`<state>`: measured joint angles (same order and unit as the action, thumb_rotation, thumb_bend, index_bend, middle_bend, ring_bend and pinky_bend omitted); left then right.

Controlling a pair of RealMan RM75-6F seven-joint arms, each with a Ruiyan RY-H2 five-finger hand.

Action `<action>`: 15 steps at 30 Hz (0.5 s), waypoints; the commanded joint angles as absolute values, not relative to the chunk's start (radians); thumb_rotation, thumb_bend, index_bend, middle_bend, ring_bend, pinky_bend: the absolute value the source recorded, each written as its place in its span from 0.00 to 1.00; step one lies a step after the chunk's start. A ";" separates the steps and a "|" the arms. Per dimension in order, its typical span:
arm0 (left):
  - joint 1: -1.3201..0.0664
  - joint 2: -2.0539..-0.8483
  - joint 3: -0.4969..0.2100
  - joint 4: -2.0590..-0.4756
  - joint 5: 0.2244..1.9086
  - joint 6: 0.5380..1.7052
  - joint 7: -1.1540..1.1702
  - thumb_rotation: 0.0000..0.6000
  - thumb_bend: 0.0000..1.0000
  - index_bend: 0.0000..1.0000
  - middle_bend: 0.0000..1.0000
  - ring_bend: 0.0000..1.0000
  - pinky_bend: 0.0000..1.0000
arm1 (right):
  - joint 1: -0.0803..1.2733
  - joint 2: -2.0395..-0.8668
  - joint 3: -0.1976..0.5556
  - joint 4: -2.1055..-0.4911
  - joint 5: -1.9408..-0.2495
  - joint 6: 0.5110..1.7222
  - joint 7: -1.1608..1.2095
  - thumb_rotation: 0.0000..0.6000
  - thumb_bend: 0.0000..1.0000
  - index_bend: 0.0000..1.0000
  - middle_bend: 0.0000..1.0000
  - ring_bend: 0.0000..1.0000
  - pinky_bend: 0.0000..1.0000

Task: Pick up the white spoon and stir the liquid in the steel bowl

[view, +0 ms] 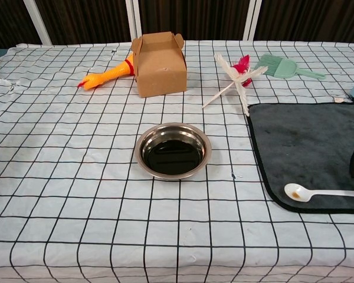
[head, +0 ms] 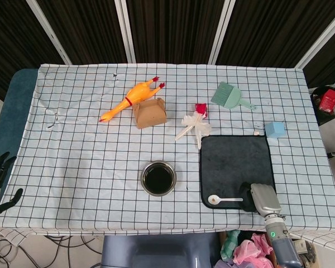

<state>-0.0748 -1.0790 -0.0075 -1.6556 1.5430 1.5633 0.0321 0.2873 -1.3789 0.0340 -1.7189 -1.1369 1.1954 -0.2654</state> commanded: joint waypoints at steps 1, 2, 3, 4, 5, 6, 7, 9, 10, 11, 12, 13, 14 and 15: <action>-0.074 -1.079 -0.008 -1.656 1.544 1.563 0.032 1.00 0.31 0.10 0.02 0.00 0.00 | 0.286 -1.385 0.034 -1.713 -1.139 1.195 -0.264 1.00 0.22 0.52 0.84 1.00 1.00; -0.074 -1.079 -0.008 -1.656 1.544 1.563 0.032 1.00 0.31 0.10 0.02 0.00 0.00 | 0.286 -1.387 0.034 -1.710 -1.139 1.194 -0.265 1.00 0.22 0.52 0.84 1.00 1.00; -0.073 -1.079 -0.009 -1.656 1.545 1.563 0.032 1.00 0.31 0.10 0.02 0.00 0.00 | 0.286 -1.389 0.034 -1.708 -1.140 1.194 -0.266 1.00 0.22 0.52 0.84 1.00 1.00; -0.073 -1.079 -0.009 -1.656 1.545 1.564 0.031 1.00 0.31 0.10 0.02 0.00 0.00 | 0.286 -1.392 0.034 -1.705 -1.141 1.194 -0.267 1.00 0.22 0.52 0.84 1.00 1.00; -0.072 -1.078 -0.010 -1.656 1.545 1.564 0.031 1.00 0.31 0.10 0.02 0.00 0.00 | 0.286 -1.394 0.034 -1.703 -1.141 1.193 -0.268 1.00 0.22 0.52 0.84 1.00 1.00; -0.071 -1.078 -0.010 -1.656 1.544 1.564 0.031 1.00 0.31 0.10 0.02 0.00 0.00 | 0.285 -1.397 0.033 -1.699 -1.142 1.193 -0.270 1.00 0.22 0.52 0.84 1.00 1.00; -0.071 -1.078 -0.011 -1.656 1.544 1.564 0.031 1.00 0.31 0.10 0.02 0.00 0.00 | 0.285 -1.399 0.033 -1.697 -1.143 1.193 -0.271 1.00 0.22 0.52 0.84 1.00 1.00; -0.070 -1.077 -0.012 -1.657 1.543 1.564 0.031 1.00 0.31 0.10 0.02 0.00 0.00 | 0.284 -1.404 0.033 -1.693 -1.144 1.194 -0.274 1.00 0.22 0.52 0.84 1.00 1.00; -0.069 -1.077 -0.013 -1.657 1.543 1.564 0.030 1.00 0.31 0.10 0.02 0.00 0.00 | 0.284 -1.406 0.033 -1.692 -1.144 1.194 -0.274 1.00 0.22 0.52 0.84 1.00 1.00; -0.069 -1.077 -0.013 -1.657 1.543 1.564 0.030 1.00 0.31 0.10 0.02 0.00 0.00 | 0.283 -1.408 0.033 -1.691 -1.145 1.193 -0.274 1.00 0.22 0.52 0.84 1.00 1.00; -0.069 -1.077 -0.014 -1.657 1.543 1.564 0.030 1.00 0.31 0.10 0.02 0.00 0.00 | 0.283 -1.410 0.032 -1.690 -1.145 1.192 -0.274 1.00 0.22 0.52 0.84 1.00 1.00; -0.069 -1.077 -0.014 -1.657 1.543 1.564 0.030 1.00 0.31 0.10 0.02 0.00 0.00 | 0.284 -1.413 0.032 -1.687 -1.146 1.190 -0.276 1.00 0.22 0.53 0.84 1.00 1.00; -0.069 -1.077 -0.015 -1.657 1.542 1.563 0.030 1.00 0.31 0.10 0.02 0.00 0.00 | 0.284 -1.415 0.032 -1.686 -1.146 1.189 -0.276 1.00 0.22 0.53 0.84 1.00 1.00; -0.069 -1.077 -0.015 -1.657 1.542 1.562 0.030 1.00 0.31 0.10 0.02 0.00 0.00 | 0.285 -1.417 0.033 -1.684 -1.145 1.188 -0.276 1.00 0.22 0.53 0.84 1.00 1.00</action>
